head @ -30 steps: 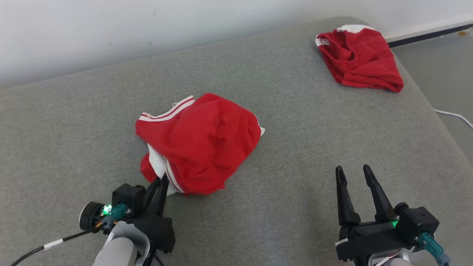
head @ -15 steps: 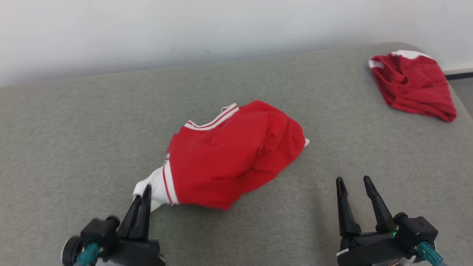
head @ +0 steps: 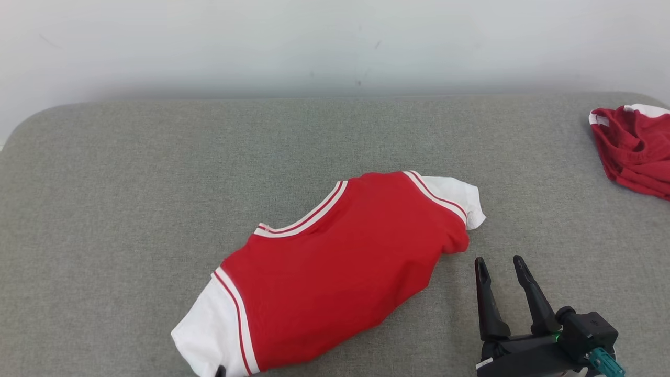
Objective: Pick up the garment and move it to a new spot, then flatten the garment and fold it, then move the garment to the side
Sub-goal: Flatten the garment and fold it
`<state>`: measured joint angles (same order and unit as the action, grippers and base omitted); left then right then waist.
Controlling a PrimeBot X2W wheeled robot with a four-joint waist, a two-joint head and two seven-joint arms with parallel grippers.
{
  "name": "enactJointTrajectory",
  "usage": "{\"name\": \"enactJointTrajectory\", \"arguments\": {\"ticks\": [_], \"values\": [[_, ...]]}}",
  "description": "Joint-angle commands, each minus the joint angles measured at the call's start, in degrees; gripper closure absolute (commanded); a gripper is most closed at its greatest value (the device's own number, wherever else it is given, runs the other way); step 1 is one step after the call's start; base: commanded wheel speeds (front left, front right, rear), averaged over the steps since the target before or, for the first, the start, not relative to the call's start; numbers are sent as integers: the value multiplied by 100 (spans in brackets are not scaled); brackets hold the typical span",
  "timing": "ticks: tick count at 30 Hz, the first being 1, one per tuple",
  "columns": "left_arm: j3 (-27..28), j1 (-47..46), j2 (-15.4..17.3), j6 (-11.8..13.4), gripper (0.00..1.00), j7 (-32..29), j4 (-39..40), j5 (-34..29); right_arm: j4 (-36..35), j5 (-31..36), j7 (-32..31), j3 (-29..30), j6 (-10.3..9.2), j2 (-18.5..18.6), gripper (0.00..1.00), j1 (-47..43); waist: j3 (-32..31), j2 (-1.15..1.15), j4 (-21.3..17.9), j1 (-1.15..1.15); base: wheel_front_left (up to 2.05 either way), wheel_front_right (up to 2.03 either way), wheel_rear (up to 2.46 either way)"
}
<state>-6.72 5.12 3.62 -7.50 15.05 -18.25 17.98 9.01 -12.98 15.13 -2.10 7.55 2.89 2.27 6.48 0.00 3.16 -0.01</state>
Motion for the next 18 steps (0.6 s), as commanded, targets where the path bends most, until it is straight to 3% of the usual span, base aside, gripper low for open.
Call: {"name": "enactJointTrajectory", "arguments": {"ticks": [1, 2, 4, 10, 18], "values": [[-25, 52, -24, 11, 100, 18, -161, 54, 6, 20, -1, -28, -15, -5, 0, -3, 6, 0, -20, 1, 0, 0, 0], [-34, 24, -29, 11, 94, 19, -193, 24, 0, 19, -1, -21, -15, -5, 0, 8, 13, 0, -41, 1, 0, 0, 0], [48, -58, -42, 11, 0, 18, -128, -10, -11, 8, -1, 13, -15, -4, 0, 20, 26, 0, -80, 1, 0, 0, 0], [486, -320, 33, 11, 0, 18, 721, -319, 15, -71, -1, 21, -15, -6, 0, 39, 37, 0, -280, 1, 0, 0, 0], [385, -1142, 636, 11, 0, 18, 913, -453, 22, -166, -1, -78, -15, -6, 0, 134, 88, 0, -745, 1, 0, 0, 0]]}}
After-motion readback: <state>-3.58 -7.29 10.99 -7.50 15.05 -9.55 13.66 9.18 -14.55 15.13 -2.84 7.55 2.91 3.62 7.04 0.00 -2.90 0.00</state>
